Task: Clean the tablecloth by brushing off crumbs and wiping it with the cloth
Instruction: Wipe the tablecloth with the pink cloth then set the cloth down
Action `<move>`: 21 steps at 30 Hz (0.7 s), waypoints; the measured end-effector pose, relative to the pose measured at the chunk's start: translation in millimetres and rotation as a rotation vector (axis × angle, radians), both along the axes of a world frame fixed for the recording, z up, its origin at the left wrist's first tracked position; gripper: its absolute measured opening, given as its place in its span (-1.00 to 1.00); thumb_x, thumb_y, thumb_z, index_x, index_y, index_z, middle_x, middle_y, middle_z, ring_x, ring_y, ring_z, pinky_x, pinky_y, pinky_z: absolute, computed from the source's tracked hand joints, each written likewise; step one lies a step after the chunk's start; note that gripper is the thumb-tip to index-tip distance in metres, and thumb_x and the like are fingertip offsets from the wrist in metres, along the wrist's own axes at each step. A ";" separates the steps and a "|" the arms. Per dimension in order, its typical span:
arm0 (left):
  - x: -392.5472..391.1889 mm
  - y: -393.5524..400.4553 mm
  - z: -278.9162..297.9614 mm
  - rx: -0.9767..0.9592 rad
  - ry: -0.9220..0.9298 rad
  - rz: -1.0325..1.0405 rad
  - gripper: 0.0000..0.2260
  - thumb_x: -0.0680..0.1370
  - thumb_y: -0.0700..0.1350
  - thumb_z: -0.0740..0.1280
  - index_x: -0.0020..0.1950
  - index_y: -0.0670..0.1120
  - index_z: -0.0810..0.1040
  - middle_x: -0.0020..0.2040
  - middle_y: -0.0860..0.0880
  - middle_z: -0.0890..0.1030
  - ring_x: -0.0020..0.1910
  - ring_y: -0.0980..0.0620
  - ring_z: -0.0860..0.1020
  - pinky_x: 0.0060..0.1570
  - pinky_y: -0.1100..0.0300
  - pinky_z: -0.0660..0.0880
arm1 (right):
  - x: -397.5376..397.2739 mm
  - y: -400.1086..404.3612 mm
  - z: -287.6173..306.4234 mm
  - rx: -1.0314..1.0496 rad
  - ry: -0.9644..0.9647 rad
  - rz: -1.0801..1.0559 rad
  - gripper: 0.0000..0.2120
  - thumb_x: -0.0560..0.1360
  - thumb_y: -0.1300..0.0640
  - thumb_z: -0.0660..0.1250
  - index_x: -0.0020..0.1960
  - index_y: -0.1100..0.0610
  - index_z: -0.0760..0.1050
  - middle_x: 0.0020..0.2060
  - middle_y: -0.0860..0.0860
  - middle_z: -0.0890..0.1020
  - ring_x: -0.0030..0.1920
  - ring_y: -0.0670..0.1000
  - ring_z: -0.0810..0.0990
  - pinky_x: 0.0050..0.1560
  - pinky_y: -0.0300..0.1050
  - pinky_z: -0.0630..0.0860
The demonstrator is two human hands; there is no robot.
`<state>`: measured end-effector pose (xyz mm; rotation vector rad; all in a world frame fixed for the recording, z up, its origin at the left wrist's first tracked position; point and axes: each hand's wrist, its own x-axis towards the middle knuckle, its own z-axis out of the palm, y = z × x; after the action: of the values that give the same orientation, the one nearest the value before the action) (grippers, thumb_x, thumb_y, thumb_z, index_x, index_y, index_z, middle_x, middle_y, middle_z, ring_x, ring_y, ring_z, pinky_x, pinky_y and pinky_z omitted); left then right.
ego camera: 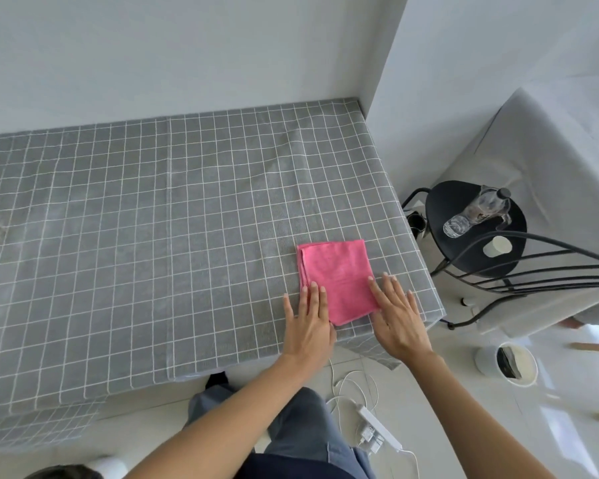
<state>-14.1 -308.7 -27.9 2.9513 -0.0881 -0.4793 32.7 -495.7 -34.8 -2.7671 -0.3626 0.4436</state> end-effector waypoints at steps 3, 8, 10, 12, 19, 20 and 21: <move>6.0 10.3 7.6 -0.058 -0.056 0.055 -0.40 0.53 0.07 -0.09 0.50 -0.20 0.18 0.50 -0.18 0.22 0.48 -0.15 0.24 0.37 -0.28 -0.11 | 6.7 3.3 6.8 0.104 -0.067 -0.072 -0.32 0.44 -0.05 -0.18 0.56 0.02 0.08 0.55 0.07 0.02 0.52 -0.06 -0.15 0.51 -0.04 -0.24; 35.9 21.3 10.7 -0.134 -0.095 0.069 -0.38 0.53 0.07 -0.34 0.55 -0.15 -0.09 0.56 -0.10 -0.14 0.54 -0.03 -0.17 0.44 -0.12 -0.29 | 36.0 28.5 4.0 0.071 -0.081 -0.098 -0.42 0.58 -0.06 -0.11 0.57 0.06 0.05 0.55 0.08 0.02 0.54 0.00 -0.12 0.50 -0.01 -0.18; 46.3 20.1 2.3 -0.142 -0.077 0.055 -0.41 0.55 0.08 -0.36 0.55 -0.13 -0.15 0.56 -0.08 -0.20 0.53 -0.01 -0.24 0.48 -0.12 -0.24 | 45.9 40.8 -1.2 0.026 -0.059 -0.037 -0.43 0.59 -0.06 -0.16 0.58 0.06 -0.02 0.56 0.03 -0.05 0.52 -0.06 -0.19 0.50 -0.04 -0.22; 53.9 19.0 -4.7 -0.114 -0.037 0.044 -0.40 0.54 0.10 -0.39 0.54 -0.12 -0.21 0.55 -0.08 -0.24 0.52 -0.01 -0.28 0.48 -0.10 -0.28 | 52.4 48.1 -8.3 -0.007 -0.051 0.020 -0.41 0.58 -0.09 -0.24 0.57 0.06 -0.07 0.55 -0.02 -0.11 0.52 -0.07 -0.21 0.52 0.00 -0.21; 69.8 30.2 -19.6 -0.107 -0.016 0.071 -0.41 0.60 0.19 -0.25 0.52 -0.07 -0.34 0.53 -0.01 -0.34 0.51 0.04 -0.33 0.43 -0.01 -0.38 | 63.3 49.9 -18.2 -0.021 -0.047 0.008 -0.42 0.57 -0.15 -0.29 0.57 -0.06 -0.16 0.54 -0.14 -0.15 0.51 -0.09 -0.28 0.49 0.05 -0.30; 70.0 30.9 -21.7 -0.104 -0.023 0.070 -0.40 0.60 0.19 -0.25 0.52 -0.06 -0.35 0.52 -0.01 -0.35 0.51 0.05 -0.33 0.43 0.00 -0.38 | 62.6 50.4 -18.2 -0.013 -0.047 -0.002 -0.43 0.58 -0.15 -0.28 0.57 -0.07 -0.16 0.53 -0.16 -0.16 0.51 -0.10 -0.27 0.49 0.04 -0.32; 69.7 31.8 -23.3 -0.101 -0.030 0.068 -0.40 0.59 0.20 -0.25 0.52 -0.06 -0.36 0.52 0.00 -0.35 0.51 0.05 -0.33 0.43 0.00 -0.38 | 61.8 51.1 -18.6 -0.005 -0.045 -0.014 -0.43 0.58 -0.15 -0.27 0.57 -0.09 -0.16 0.53 -0.17 -0.16 0.52 -0.09 -0.26 0.48 0.03 -0.32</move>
<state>55.6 -276.9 -51.2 2.8528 -0.0144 -0.4092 94.6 -444.6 -53.4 -2.7862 -0.3528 0.3793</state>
